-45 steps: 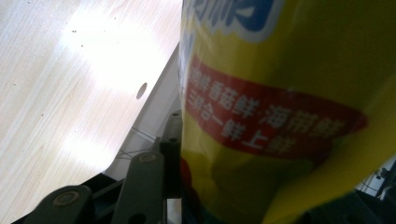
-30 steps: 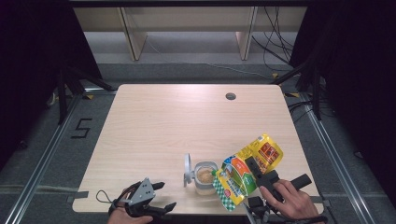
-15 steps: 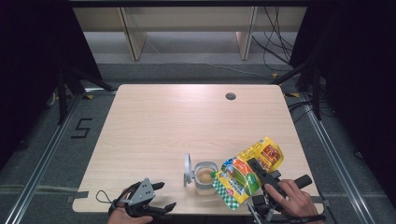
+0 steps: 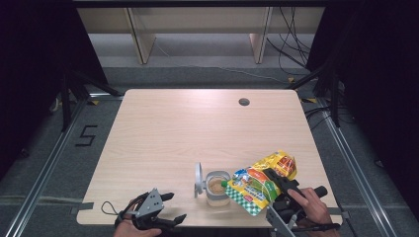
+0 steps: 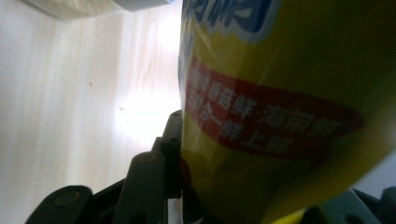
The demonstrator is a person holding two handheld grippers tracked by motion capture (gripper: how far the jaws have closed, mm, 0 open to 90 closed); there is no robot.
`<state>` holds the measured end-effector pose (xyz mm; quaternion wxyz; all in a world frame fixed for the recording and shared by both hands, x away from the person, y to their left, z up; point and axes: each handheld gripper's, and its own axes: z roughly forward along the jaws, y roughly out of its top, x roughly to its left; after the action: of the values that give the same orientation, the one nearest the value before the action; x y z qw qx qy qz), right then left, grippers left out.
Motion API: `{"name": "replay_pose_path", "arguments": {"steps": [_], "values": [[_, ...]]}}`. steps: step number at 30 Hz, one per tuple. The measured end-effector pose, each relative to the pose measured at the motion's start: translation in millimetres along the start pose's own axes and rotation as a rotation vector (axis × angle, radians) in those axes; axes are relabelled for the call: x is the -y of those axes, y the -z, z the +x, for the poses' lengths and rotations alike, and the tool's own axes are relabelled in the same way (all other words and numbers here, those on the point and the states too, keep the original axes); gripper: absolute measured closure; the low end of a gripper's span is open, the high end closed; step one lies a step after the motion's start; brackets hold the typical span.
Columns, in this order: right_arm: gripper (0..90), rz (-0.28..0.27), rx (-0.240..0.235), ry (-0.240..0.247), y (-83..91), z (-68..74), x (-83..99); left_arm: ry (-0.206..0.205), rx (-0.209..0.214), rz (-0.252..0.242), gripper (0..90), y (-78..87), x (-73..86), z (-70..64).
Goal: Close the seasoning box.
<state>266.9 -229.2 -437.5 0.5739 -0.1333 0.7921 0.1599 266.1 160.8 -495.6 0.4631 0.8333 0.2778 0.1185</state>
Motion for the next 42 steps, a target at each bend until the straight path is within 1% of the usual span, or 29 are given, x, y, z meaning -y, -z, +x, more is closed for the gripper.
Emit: {"name": "replay_pose_path", "arguments": {"steps": [1, 2, 3, 4, 5, 6, 8, 9, 10, 15, 16, 17, 18, 19, 21, 22, 23, 24, 26, 27, 28, 29, 31, 32, 33, 35, 36, 39, 42], "values": [[63.1, -0.03, 0.007, 0.025, -1.1, -3.0, 0.9, 0.001, 0.0, 0.0, 22.0, -0.1, 0.0, 0.0], [63.2, -0.016, -0.001, -0.064, 0.3, 2.0, 2.7, 0.001, 0.0, 0.0, 22.0, -0.1, 0.0, 0.1], [63.3, -0.029, -0.001, -0.022, 1.2, -2.2, 2.8, 0.003, 0.001, 0.0, 22.0, -0.2, 0.1, -0.1], [63.4, -0.032, -0.006, -0.084, 1.2, 1.6, 4.0, 0.001, 0.001, 0.0, 22.0, -0.2, 0.1, 0.1], [63.5, -0.037, -0.01, -0.097, 0.7, 1.8, 4.8, 0.001, 0.0, -0.001, 22.0, -0.1, 0.1, 0.1], [63.5, -0.059, -0.02, -0.043, 0.6, -3.6, 4.4, 0.002, 0.0, -0.001, 22.0, -0.1, 0.1, 0.1], [63.6, -0.053, -0.035, -0.144, 0.2, 2.8, 5.7, -0.006, 0.0, -0.001, 22.0, 0.1, -0.1, 0.6], [63.7, -0.084, -0.029, -0.111, -2.1, 0.6, 6.3, -0.004, 0.0, -0.001, 22.0, 0.1, -0.1, 0.5], [63.8, -0.073, -0.034, -0.125, -0.1, 0.4, 6.3, -0.004, 0.0, -0.001, 22.0, 0.1, -0.1, 0.6], [64.3, -0.103, -0.07, -0.182, -3.1, 4.2, 9.9, -0.005, 0.006, 0.006, 22.0, 0.5, -0.4, 1.1], [64.3, -0.096, -0.076, -0.24, -3.0, 7.8, 11.0, 0.0, 0.006, 0.006, 22.0, 0.4, -0.3, 0.9], [64.4, -0.123, -0.08, -0.201, -6.7, 5.8, 13.0, -0.009, 0.006, 0.005, 22.0, 0.4, -0.3, 1.2], [64.4, -0.132, -0.08, -0.223, -7.7, 6.5, 14.9, -0.005, 0.0, -0.002, 22.0, -0.1, 0.0, 0.6], [64.4, -0.111, -0.083, -0.255, -6.5, 7.7, 16.6, 0.0, 0.001, 0.001, 22.0, -0.2, 0.1, 0.3], [64.6, -0.11, -0.088, -0.271, -7.5, 7.7, 19.7, -0.001, 0.003, 0.002, 22.0, -0.3, 0.0, 0.2], [64.6, -0.111, -0.094, -0.297, -7.9, 8.8, 21.4, -0.003, 0.001, 0.003, 22.0, -0.2, 0.0, 0.3], [64.7, -0.127, -0.093, -0.276, -9.4, 6.6, 23.4, 0.001, 0.002, 0.0, 22.0, -0.3, 0.0, 0.1], [64.8, -0.126, -0.11, -0.338, -9.1, 9.5, 24.7, 0.001, 0.001, 0.0, 22.0, -0.3, 0.0, 0.2], [65.0, -0.147, -0.122, -0.381, -11.4, 11.0, 27.6, -0.001, 0.001, 0.001, 22.0, -0.2, 0.0, 0.3], [65.1, -0.141, -0.133, -0.426, -10.6, 12.9, 27.9, 0.0, 0.001, 0.0, 22.0, -0.1, -0.1, 0.3], [65.2, -0.156, -0.137, -0.423, -11.9, 12.2, 28.8, -0.007, 0.004, 0.0, 22.1, 0.2, -0.4, 0.8], [65.2, -0.163, -0.14, -0.447, -12.1, 12.5, 29.6, 0.001, 0.001, -0.004, 22.0, -0.1, 0.0, 0.5], [65.4, -0.184, -0.152, -0.532, -12.6, 13.5, 32.3, 0.001, 0.0, -0.004, 22.0, -0.1, 0.1, 0.5], [65.4, -0.199, -0.15, -0.529, -14.5, 12.3, 34.0, -0.001, 0.007, 0.007, 22.0, 0.6, -0.4, 0.8], [65.5, -0.203, -0.153, -0.552, -15.4, 12.5, 35.4, 0.005, 0.003, -0.011, 22.0, -0.5, 0.1, -0.2], [66.0, -0.212, -0.151, -0.599, -18.3, 13.3, 38.4, 0.004, 0.004, -0.008, 22.0, -0.3, -0.1, -0.2], [66.1, -0.22, -0.154, -0.629, -20.1, 13.8, 39.9, -0.013, 0.0, -0.001, 22.0, 0.2, -0.4, 0.8], [66.6, -0.24, -0.156, -0.746, -25.7, 16.6, 44.8, 0.0, 0.0, 0.001, 22.0, 0.0, -0.2, 0.1], [67.1, -0.246, -0.16, -0.801, -30.1, 17.2, 49.6, -0.004, 0.0, 0.0, 22.0, -0.1, -0.3, 0.6]]}}
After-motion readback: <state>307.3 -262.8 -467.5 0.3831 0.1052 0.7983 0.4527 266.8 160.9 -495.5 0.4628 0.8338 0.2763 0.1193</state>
